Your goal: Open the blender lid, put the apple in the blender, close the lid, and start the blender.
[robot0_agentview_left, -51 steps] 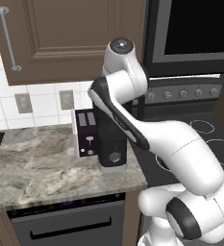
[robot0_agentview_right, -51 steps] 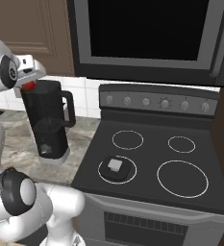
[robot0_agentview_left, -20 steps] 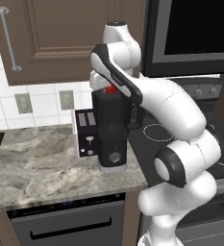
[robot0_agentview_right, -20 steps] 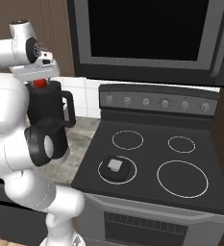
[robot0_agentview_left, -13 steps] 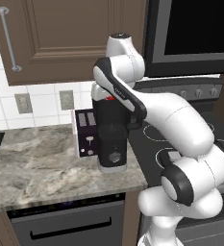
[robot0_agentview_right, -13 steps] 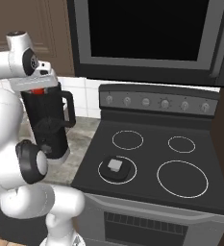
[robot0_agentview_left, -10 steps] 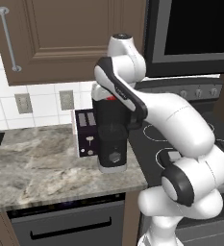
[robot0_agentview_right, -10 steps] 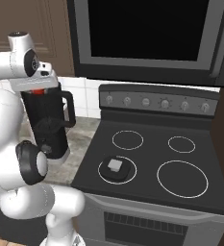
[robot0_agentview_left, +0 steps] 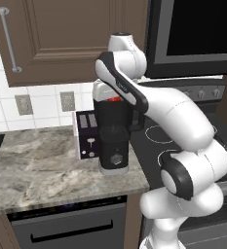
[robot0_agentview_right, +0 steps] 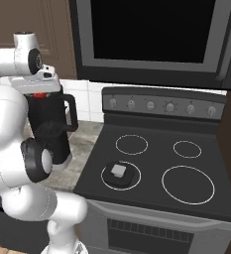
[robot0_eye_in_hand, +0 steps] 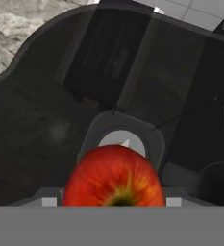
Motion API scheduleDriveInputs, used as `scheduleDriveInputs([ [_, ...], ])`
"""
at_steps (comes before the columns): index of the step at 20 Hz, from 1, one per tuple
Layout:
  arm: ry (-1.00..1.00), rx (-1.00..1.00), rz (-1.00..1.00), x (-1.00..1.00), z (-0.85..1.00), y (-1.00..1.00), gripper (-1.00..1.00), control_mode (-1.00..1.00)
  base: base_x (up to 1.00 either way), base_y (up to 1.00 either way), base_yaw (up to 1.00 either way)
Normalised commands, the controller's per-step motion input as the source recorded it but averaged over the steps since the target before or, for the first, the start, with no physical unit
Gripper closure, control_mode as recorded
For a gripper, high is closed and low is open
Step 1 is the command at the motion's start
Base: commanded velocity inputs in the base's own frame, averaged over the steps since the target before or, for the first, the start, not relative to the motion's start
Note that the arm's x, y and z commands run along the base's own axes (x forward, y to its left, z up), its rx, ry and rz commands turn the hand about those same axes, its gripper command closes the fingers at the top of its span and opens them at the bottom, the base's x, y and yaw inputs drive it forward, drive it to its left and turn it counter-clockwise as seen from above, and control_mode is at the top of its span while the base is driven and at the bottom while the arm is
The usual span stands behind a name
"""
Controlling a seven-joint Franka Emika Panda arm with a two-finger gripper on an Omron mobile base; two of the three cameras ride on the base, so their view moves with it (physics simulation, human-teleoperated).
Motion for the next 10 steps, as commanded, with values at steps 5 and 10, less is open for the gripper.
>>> scheduleDriveInputs([
  [5, 0.00, 0.04, -0.04, -0.09, -0.02, -0.08, -1.00, -1.00, 0.00, 0.00, 0.00],
  [10, -0.01, 0.05, -0.05, -0.17, 0.27, -0.14, -1.00, -1.00, 0.00, 0.00, 0.00],
])
